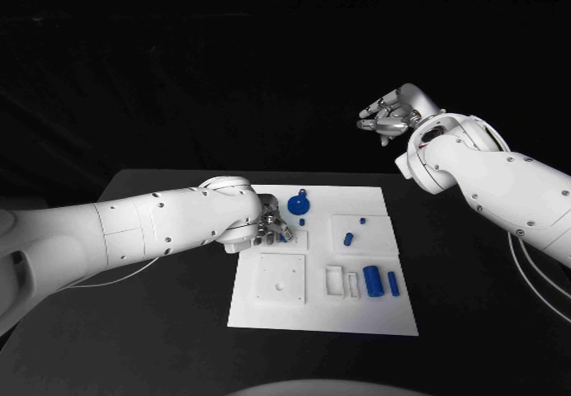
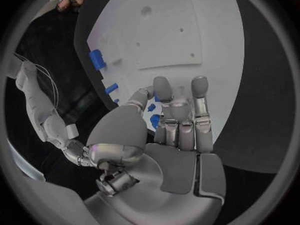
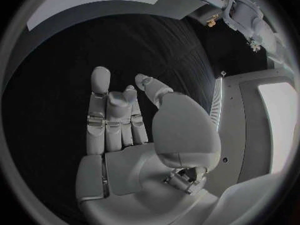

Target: Assemble the parts on the task board

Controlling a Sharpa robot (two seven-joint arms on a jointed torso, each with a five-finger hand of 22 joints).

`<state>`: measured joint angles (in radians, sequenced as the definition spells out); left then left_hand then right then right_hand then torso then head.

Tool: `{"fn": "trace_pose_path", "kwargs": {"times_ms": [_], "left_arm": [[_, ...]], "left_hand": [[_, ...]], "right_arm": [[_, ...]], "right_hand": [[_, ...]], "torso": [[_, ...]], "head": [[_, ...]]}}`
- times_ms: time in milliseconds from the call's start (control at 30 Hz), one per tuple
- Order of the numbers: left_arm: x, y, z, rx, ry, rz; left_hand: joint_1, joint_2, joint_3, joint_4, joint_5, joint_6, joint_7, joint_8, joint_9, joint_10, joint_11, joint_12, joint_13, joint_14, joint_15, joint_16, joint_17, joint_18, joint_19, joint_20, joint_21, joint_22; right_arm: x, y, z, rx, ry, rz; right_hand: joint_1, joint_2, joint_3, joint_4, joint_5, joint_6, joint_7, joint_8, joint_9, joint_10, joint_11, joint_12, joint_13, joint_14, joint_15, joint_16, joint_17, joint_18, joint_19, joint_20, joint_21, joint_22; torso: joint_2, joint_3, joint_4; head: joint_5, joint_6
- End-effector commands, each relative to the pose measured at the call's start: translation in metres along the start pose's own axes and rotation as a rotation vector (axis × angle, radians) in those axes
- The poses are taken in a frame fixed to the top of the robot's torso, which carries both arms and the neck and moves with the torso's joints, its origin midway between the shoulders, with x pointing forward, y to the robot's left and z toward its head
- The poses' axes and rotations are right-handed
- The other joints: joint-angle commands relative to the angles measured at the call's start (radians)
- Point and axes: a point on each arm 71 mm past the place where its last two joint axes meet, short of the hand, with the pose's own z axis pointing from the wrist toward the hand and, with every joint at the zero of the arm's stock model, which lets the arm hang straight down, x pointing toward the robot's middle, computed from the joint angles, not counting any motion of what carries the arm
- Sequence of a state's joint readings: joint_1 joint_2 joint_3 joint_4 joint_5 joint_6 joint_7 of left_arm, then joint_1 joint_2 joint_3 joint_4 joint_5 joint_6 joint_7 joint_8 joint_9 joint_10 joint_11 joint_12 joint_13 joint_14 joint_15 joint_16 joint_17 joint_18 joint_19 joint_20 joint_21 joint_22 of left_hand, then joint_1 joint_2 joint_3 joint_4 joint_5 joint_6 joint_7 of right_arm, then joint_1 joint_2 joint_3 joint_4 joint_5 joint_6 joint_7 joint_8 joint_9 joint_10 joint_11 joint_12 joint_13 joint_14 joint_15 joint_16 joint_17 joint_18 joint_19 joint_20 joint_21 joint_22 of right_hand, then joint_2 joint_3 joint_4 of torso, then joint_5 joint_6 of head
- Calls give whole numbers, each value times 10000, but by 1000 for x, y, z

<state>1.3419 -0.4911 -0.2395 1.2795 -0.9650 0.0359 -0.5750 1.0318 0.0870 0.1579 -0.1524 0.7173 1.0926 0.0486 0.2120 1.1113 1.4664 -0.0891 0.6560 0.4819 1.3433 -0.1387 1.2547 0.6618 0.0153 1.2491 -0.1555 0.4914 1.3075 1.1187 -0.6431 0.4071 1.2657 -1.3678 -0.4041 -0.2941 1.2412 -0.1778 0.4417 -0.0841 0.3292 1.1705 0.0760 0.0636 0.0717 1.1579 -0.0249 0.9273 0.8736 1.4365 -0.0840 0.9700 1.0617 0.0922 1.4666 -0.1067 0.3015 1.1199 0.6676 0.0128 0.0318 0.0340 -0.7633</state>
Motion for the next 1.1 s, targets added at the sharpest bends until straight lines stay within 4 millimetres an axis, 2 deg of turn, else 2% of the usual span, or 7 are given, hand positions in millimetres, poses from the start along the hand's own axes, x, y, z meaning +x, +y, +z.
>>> {"fn": "trace_pose_path", "kwargs": {"times_ms": [33, 333, 1100], "left_arm": [[5, -1, 1, 39, 281, 189], [5, 1, 2, -1, 335, 201], [4, -2, 7, -104, 693, 231]], "left_hand": [[30, 88, 969, -1023, 30, 838, -788, 18, 17, 402, -45, 36, -9, 74, 8, -60, 8, 36, 33, 30, 25, 184], [36, 86, 968, -1034, 27, 841, -788, 19, 14, 401, -44, 40, -13, 74, 14, -60, 25, 43, 29, 39, 25, 185], [36, 81, 978, -1061, 85, 825, -792, 69, 61, 404, -52, 91, 2, 105, 24, -7, 143, 66, 31, 60, 50, 191]], "right_arm": [[1, 1, 0, -61, 92, -58], [2, 0, 0, -49, 109, -56], [6, -2, 0, 15, 220, -62]], "right_hand": [[-50, 68, -63, -38, 28, -75, 8, -9, -15, -63, 9, 43, -15, -76, -10, -27, 6, 35, 351, 9, -20, -2], [-50, 68, -63, -38, 28, -75, 8, -9, -15, -63, 9, 43, -15, -76, -10, -27, 6, 35, 351, 9, -20, -2], [-62, 72, -17, -83, 161, -73, 12, -8, -15, -82, 9, 44, -49, -84, -10, -34, 4, 43, 343, 11, -18, 6]], "torso": [[-2, 2, -2], [-1, 2, 2], [-3, 7, -6]], "head": [[-4, -9], [-12, -55], [5, -60]]}}
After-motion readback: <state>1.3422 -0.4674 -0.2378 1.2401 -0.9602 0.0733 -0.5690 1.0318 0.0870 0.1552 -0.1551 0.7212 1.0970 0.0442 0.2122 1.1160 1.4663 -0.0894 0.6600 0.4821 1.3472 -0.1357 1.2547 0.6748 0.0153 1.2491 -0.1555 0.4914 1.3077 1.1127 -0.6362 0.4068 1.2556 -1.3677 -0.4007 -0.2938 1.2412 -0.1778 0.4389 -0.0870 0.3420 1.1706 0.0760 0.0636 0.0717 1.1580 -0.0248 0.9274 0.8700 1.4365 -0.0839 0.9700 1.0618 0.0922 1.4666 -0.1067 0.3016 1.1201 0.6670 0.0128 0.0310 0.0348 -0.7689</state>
